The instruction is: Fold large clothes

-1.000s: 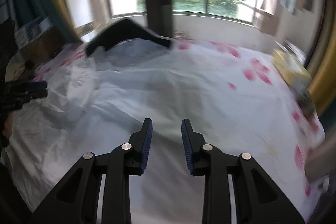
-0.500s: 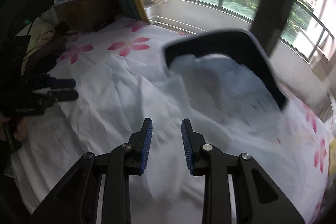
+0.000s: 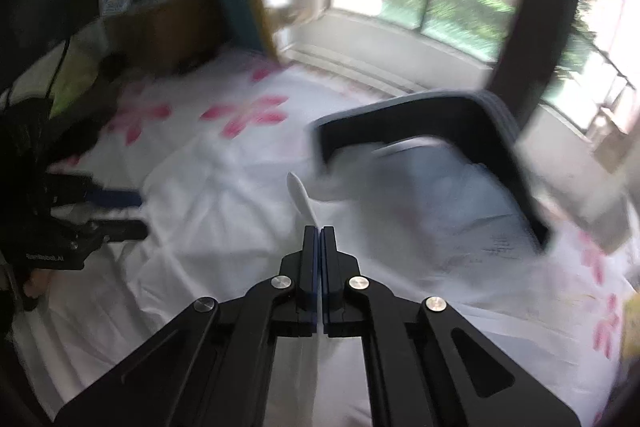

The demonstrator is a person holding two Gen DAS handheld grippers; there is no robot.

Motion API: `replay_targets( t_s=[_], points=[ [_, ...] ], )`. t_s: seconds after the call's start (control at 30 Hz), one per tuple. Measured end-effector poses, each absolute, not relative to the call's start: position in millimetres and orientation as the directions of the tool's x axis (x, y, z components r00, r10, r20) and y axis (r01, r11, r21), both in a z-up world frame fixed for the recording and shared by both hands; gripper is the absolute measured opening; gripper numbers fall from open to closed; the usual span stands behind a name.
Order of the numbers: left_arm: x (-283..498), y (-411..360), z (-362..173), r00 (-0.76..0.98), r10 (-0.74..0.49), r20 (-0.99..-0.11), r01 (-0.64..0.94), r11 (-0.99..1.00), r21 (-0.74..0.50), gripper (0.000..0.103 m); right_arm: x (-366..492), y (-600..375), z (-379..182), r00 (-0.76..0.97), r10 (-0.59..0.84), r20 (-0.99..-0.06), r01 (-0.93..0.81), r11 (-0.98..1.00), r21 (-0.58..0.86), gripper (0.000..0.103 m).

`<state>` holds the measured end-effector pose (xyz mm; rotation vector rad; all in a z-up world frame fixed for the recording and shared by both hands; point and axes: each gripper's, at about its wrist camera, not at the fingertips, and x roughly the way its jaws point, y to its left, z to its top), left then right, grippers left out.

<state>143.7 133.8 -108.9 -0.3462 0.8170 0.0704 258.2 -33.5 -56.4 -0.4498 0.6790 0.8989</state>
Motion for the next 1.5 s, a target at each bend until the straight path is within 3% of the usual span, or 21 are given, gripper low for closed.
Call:
replay_targets(
  t_s=[0.2,0.43,0.47,0.57,0.63,0.87,1.13,1.17,1.2,1.23,1.5],
  points=[
    [146,131,-109,0.676,-0.05,-0.736,-0.197,0.949,-0.246,0.046,258,-124,-39,0.581,0.5,-0.643,-0.679,0.733,-0.043,0.001],
    [153,128,-107,0.642,-0.022,-0.767,-0.198,0.961,-0.194,0.046,247,-215,-86,0.579,0.368,-0.728,-0.482,0.874,0.059,0.004],
    [155,127,-106,0.63,-0.013,-0.777,-0.202,0.963,-0.18,0.046,246,-223,-91,0.569,0.37,-0.734,-0.476,0.877,0.073,0.01],
    [157,126,-102,0.612,0.017,-0.79,-0.223,0.963,-0.152,0.046,241,-245,-97,0.558,0.39,-0.733,-0.46,0.88,0.117,0.048],
    [156,126,-97,0.617,0.032,-0.786,-0.238,0.96,-0.148,0.046,241,-257,-94,0.57,0.403,-0.716,-0.451,0.882,0.137,0.052],
    [152,132,-88,0.624,0.075,-0.778,-0.284,0.949,-0.136,0.046,269,-270,-83,0.58,0.438,-0.687,-0.488,0.862,0.138,0.052],
    [159,135,-94,0.602,0.073,-0.795,-0.293,0.947,-0.135,0.046,300,-241,-114,0.452,0.478,-0.753,-0.569,0.805,0.169,0.051],
    [160,136,-96,0.597,0.071,-0.799,-0.293,0.947,-0.134,0.046,299,-239,-115,0.446,0.484,-0.753,-0.581,0.796,0.168,0.033],
    [161,137,-97,0.595,0.07,-0.8,-0.292,0.947,-0.134,0.046,299,-234,-115,0.44,0.482,-0.758,-0.594,0.789,0.157,0.007],
    [161,138,-98,0.594,0.068,-0.802,-0.291,0.947,-0.135,0.046,298,-233,-115,0.445,0.475,-0.759,-0.597,0.789,0.144,0.003],
    [168,142,-99,0.597,0.067,-0.799,-0.289,0.948,-0.136,0.046,287,-226,-64,0.578,0.464,-0.672,-0.616,0.788,0.014,0.003]
  ],
)
